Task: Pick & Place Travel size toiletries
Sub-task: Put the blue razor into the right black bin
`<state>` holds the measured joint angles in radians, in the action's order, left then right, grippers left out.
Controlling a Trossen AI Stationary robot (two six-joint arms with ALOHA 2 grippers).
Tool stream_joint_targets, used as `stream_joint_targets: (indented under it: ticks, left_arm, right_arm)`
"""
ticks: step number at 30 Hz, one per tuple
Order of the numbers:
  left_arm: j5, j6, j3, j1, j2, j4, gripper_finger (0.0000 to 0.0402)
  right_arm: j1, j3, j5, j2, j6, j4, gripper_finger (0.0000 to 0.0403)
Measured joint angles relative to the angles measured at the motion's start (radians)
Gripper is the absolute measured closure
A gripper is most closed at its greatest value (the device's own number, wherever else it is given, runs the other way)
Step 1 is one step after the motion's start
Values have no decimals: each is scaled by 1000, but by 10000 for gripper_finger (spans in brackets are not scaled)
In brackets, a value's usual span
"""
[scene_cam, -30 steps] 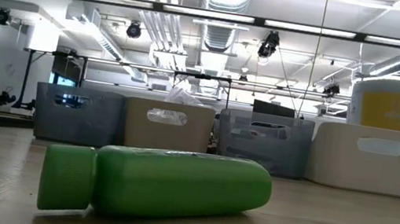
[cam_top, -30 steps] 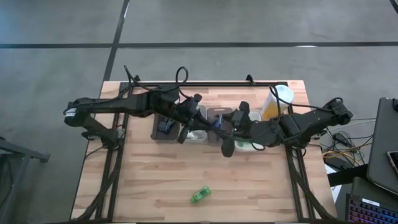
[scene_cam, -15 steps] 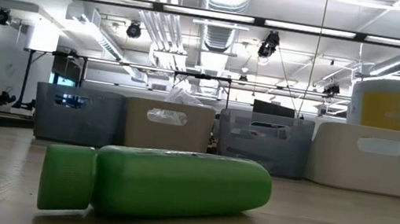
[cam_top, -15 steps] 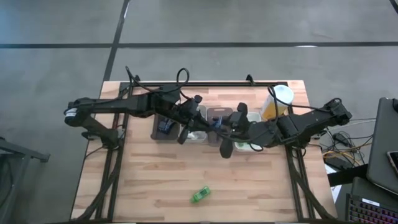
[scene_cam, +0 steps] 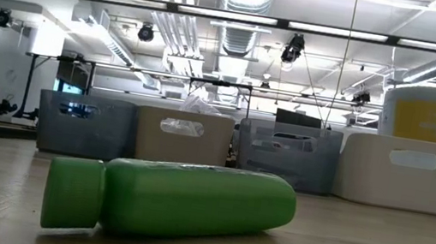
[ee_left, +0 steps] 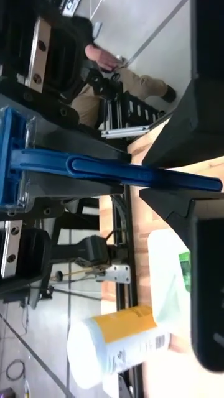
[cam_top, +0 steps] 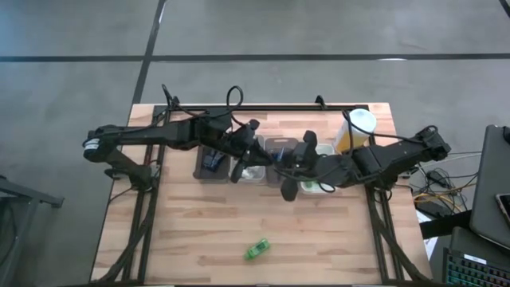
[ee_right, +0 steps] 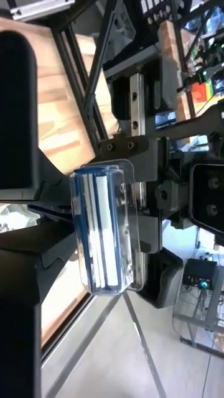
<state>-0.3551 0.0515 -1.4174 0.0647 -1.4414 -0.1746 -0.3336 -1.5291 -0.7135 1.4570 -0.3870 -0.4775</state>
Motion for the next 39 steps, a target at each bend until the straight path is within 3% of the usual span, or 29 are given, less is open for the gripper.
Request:
stream_joint_targets:
  ticks: [5, 9, 15, 18, 26, 29, 34, 39]
  left_arm:
    - [109, 29, 3, -1, 2, 6, 299]
    - [166, 66, 18, -1, 2, -24, 236]
    - [315, 25, 34, 0, 5, -287, 146]
    - [343, 18, 39, 0, 6, -389, 122]
    - [345, 41, 149, 1, 50, -422, 119]
    - [346, 45, 208, 5, 90, -420, 118]
    - [346, 25, 322, 22, 181, -394, 117]
    - [345, 25, 448, 68, 269, -272, 117]
  right_arm:
    - [24, 1, 3, 1, -16, -43, 371]
    - [54, 1, 3, 1, -81, -99, 372]
    - [134, 2, 19, -6, -264, -265, 371]
    - [220, 4, 146, -3, -410, -402, 370]
    - [471, 91, 585, 101, -427, -427, 367]
    - [523, 119, 704, 176, -413, -431, 366]
    - [551, 156, 830, 284, -411, -428, 365]
    - [551, 159, 848, 349, -457, -430, 355]
